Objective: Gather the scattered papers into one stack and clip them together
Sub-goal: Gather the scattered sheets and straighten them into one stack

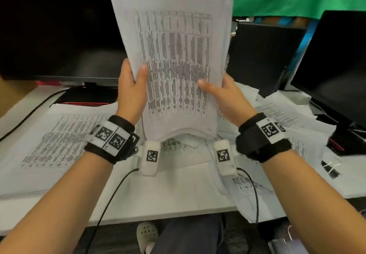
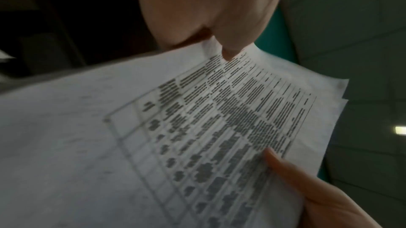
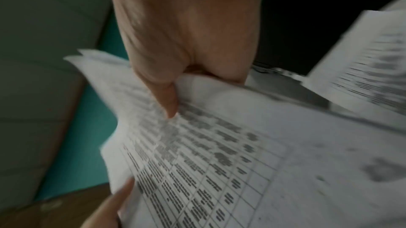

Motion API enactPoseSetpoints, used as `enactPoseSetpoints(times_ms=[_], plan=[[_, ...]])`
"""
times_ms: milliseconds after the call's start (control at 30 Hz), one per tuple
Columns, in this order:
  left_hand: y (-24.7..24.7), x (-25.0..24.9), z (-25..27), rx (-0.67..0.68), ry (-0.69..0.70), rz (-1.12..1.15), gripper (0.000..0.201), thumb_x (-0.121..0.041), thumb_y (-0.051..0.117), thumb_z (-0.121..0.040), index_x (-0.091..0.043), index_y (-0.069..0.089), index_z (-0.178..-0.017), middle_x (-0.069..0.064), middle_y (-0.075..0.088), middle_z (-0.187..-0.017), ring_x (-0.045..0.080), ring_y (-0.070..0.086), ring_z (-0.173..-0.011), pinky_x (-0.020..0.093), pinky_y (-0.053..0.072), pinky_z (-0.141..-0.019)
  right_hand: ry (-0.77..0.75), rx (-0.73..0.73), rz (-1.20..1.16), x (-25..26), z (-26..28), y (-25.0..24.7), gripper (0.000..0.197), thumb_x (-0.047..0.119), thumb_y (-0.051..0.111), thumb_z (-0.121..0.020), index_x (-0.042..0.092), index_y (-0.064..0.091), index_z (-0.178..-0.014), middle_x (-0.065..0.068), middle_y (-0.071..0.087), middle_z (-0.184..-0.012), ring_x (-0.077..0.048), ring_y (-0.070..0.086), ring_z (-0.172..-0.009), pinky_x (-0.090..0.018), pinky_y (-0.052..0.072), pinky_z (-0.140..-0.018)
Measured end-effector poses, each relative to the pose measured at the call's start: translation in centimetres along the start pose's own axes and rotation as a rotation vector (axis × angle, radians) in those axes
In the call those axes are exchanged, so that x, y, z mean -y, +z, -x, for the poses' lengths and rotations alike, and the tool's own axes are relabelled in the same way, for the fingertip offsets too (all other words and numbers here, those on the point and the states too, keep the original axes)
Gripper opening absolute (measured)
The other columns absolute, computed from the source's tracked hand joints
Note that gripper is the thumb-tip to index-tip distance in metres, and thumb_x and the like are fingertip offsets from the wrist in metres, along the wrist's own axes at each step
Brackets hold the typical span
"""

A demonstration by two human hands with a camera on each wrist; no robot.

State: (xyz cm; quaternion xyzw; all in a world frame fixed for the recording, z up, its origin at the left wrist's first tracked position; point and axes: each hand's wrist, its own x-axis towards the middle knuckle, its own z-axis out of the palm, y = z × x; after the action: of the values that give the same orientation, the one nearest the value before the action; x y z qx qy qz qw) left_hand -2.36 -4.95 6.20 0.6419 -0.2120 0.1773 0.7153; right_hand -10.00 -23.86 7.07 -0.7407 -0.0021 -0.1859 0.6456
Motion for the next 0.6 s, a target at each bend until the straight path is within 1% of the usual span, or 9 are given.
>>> enactPoseSetpoints(times_ms=[67, 167, 233, 300, 333, 400, 467, 500, 600], plan=[[0.9, -1.5, 0.2, 0.009, 0.100, 0.058, 0.025, -0.019, 0.045, -0.100, -0.022, 0.042, -0.124, -0.017, 0.054, -0.115, -0.015, 0.054, -0.102, 0.006, 0.044, -0.087, -0.072, -0.072, 0.034, 0.8, -0.4, 0.3, 0.061, 0.040, 0.068, -0.084, 0.014, 0.050, -0.136, -0.001, 0.064, -0.130, -0.018, 0.061, -0.120, -0.048, 0.047, -0.104], [0.9, -1.2, 0.8, 0.100, 0.085, 0.094, 0.025, -0.016, 0.053, -0.096, -0.030, 0.047, -0.116, -0.022, 0.056, -0.111, -0.018, 0.056, -0.099, 0.005, 0.044, -0.084, -0.102, -0.128, 0.027, 0.0, -0.2, -0.1, 0.058, 0.039, 0.068, -0.084, 0.015, 0.052, -0.134, 0.000, 0.065, -0.129, -0.019, 0.061, -0.120, -0.051, 0.046, -0.104], [-0.2, 1.2, 1.2, 0.252, -0.063, 0.037, 0.028, -0.017, 0.059, -0.092, -0.034, 0.053, -0.113, -0.022, 0.060, -0.109, -0.015, 0.058, -0.099, 0.010, 0.046, -0.087, 0.037, -0.085, 0.064, -2.8, 0.4, -0.7, 0.077, 0.052, 0.076, -0.073, 0.020, 0.048, -0.138, 0.000, 0.061, -0.134, -0.021, 0.058, -0.124, -0.054, 0.044, -0.105], [-1.3, 4.4, 1.8, 0.456, -0.321, -0.088, 0.038, -0.020, 0.064, -0.088, -0.031, 0.053, -0.124, -0.015, 0.062, -0.118, -0.004, 0.059, -0.107, 0.029, 0.045, -0.100, 0.251, -0.004, 0.138, -6.3, 1.5, -0.9, 0.114, 0.069, 0.084, -0.049, 0.026, 0.039, -0.145, 0.002, 0.054, -0.142, -0.022, 0.053, -0.129, -0.055, 0.039, -0.109], [-1.7, 5.9, 2.1, 0.557, -0.426, -0.195, 0.046, -0.024, 0.066, -0.086, -0.028, 0.051, -0.129, -0.009, 0.061, -0.125, 0.005, 0.057, -0.113, 0.038, 0.041, -0.106, 0.321, 0.038, 0.147, -8.2, 1.8, -1.2, 0.121, 0.070, 0.085, -0.043, 0.026, 0.037, -0.145, 0.003, 0.053, -0.143, -0.020, 0.053, -0.129, -0.054, 0.038, -0.110], [-1.7, 7.6, 2.6, 0.656, -0.522, -0.316, 0.053, -0.030, 0.069, -0.084, -0.025, 0.050, -0.133, -0.004, 0.058, -0.132, 0.012, 0.055, -0.118, 0.042, 0.038, -0.108, 0.360, 0.047, 0.132, -9.7, 2.3, -1.1, 0.103, 0.060, 0.088, -0.052, 0.022, 0.047, -0.138, 0.003, 0.061, -0.134, -0.017, 0.059, -0.122, -0.047, 0.042, -0.109], [-1.1, 8.1, 2.5, 0.580, -0.507, -0.251, 0.043, -0.031, 0.068, -0.084, -0.022, 0.057, -0.125, -0.001, 0.066, -0.121, 0.012, 0.062, -0.109, 0.036, 0.046, -0.101, 0.331, -0.044, 0.098, -9.7, 2.1, -1.0, 0.053, 0.038, 0.084, -0.071, 0.021, 0.063, -0.117, 0.004, 0.072, -0.113, -0.013, 0.068, -0.104, -0.039, 0.052, -0.098], [-0.8, 8.3, 2.3, 0.513, -0.507, -0.213, 0.038, -0.030, 0.068, -0.085, -0.020, 0.060, -0.121, 0.001, 0.068, -0.115, 0.013, 0.064, -0.104, 0.034, 0.049, -0.096, 0.316, -0.114, 0.075, -9.6, 1.7, -1.1, 0.038, 0.030, 0.082, -0.076, 0.020, 0.067, -0.109, 0.003, 0.074, -0.105, -0.013, 0.070, -0.097, -0.036, 0.055, -0.093], [-0.8, 10.5, 0.8, 0.255, -0.581, -0.274, 0.046, -0.023, 0.067, -0.086, -0.009, 0.054, -0.127, 0.012, 0.061, -0.125, 0.022, 0.060, -0.107, 0.034, 0.048, -0.092, 0.324, -0.357, -0.007, -10.8, 0.5, -2.7, 0.037, 0.021, 0.078, -0.082, 0.010, 0.068, -0.116, -0.006, 0.074, -0.105, -0.023, 0.070, -0.097, -0.039, 0.055, -0.091]])
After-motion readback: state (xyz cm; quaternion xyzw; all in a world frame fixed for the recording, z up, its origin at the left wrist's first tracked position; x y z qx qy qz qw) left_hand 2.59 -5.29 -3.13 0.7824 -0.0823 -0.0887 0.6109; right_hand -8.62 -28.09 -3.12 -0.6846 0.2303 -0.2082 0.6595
